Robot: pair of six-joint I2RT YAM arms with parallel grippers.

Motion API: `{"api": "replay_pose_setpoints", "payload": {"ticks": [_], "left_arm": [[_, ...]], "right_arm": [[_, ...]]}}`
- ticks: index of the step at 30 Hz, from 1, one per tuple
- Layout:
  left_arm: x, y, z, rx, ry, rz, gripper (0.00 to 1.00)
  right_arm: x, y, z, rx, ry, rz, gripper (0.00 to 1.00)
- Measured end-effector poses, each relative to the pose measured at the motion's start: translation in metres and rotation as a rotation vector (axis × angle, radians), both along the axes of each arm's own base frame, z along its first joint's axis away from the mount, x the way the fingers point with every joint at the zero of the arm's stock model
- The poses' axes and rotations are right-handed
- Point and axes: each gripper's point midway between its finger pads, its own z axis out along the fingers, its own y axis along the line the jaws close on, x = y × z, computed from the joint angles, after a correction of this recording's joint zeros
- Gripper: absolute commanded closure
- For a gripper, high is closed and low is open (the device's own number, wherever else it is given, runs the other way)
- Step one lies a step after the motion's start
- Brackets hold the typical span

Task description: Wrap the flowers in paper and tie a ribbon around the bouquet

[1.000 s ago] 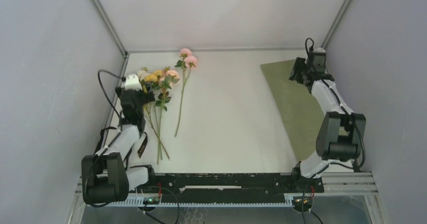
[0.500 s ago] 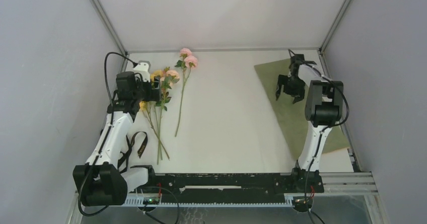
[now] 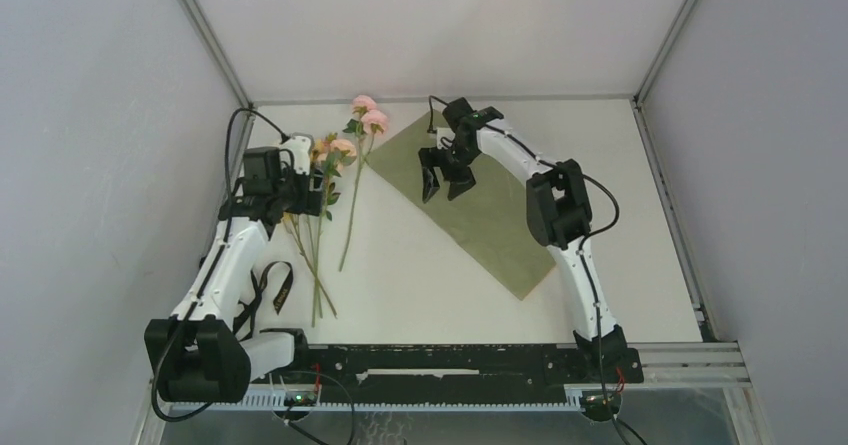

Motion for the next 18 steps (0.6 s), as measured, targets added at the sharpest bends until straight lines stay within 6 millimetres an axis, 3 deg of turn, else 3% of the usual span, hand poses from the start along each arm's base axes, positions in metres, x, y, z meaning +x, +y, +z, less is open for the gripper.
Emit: {"api": "replay_pose_setpoints", "payload": {"ticks": [1, 3, 5, 7, 9, 10, 12, 14, 16, 18], "left_arm": [[-0.002, -0.005, -0.001, 0.012, 0.010, -0.023, 0.30], [-0.007, -0.023, -0.004, 0.032, 0.027, -0.096, 0.35], [-0.016, -0.049, -0.007, 0.057, 0.049, -0.207, 0.38], [-0.027, -0.078, -0.012, 0.080, 0.073, -0.330, 0.40], [-0.038, -0.109, -0.017, 0.101, 0.099, -0.460, 0.44], [-0.041, -0.121, -0.020, 0.109, 0.111, -0.506, 0.46], [-0.048, -0.148, -0.030, 0.131, 0.143, -0.604, 0.52], [-0.048, -0.169, -0.043, 0.159, 0.177, -0.667, 0.56], [-0.043, -0.189, -0.061, 0.203, 0.218, -0.709, 0.58], [-0.035, -0.202, -0.076, 0.237, 0.252, -0.724, 0.59]], "right_arm": [[-0.005, 0.008, 0.009, 0.028, -0.001, 0.018, 0.14], [-0.006, 0.005, 0.023, 0.048, -0.024, 0.009, 0.15], [0.001, -0.029, 0.038, 0.041, -0.060, -0.065, 0.15], [0.016, -0.087, 0.052, 0.012, -0.107, -0.196, 0.17], [0.039, -0.168, 0.064, -0.011, -0.156, -0.386, 0.20], [0.048, -0.193, 0.066, -0.013, -0.173, -0.445, 0.20], [0.071, -0.265, 0.067, -0.008, -0.195, -0.603, 0.18], [0.089, -0.309, 0.060, -0.003, -0.197, -0.684, 0.17], [0.110, -0.321, 0.050, 0.018, -0.197, -0.691, 0.17], [0.131, -0.310, 0.038, 0.047, -0.194, -0.651, 0.17]]}}
